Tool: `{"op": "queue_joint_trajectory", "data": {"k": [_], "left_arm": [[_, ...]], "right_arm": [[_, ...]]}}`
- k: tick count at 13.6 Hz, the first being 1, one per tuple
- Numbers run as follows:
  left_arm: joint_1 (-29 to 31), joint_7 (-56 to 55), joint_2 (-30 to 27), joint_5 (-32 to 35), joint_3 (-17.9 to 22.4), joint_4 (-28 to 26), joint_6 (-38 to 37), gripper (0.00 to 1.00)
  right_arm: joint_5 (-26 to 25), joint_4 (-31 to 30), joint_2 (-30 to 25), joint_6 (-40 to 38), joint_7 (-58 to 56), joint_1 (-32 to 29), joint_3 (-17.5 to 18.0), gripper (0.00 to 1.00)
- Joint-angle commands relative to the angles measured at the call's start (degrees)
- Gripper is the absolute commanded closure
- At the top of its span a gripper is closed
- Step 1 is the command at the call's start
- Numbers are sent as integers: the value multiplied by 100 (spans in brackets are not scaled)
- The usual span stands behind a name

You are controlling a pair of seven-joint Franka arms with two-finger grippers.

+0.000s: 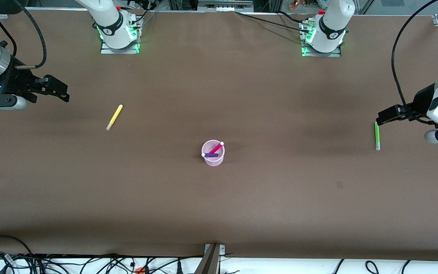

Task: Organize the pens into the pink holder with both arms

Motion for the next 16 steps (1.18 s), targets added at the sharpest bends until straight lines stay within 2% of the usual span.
{"op": "queue_joint_trajectory", "data": {"k": [1, 4, 6, 16], "left_arm": [[31, 806, -621, 244, -113, -1002, 438, 0], [31, 923, -824, 316, -113, -1505, 835, 0], [-4, 1046, -825, 508, -139, -1515, 853, 0], [49, 1003, -781, 281, -122, -1409, 836, 0]], "right_arm": [[-24, 101, 35, 13, 14, 3, 16, 0], [-24, 83, 35, -48, 22, 12, 25, 0], [-24, 83, 26, -66, 5, 38, 34, 0], [-33, 127, -176, -154, 22, 21, -1, 0]]}}
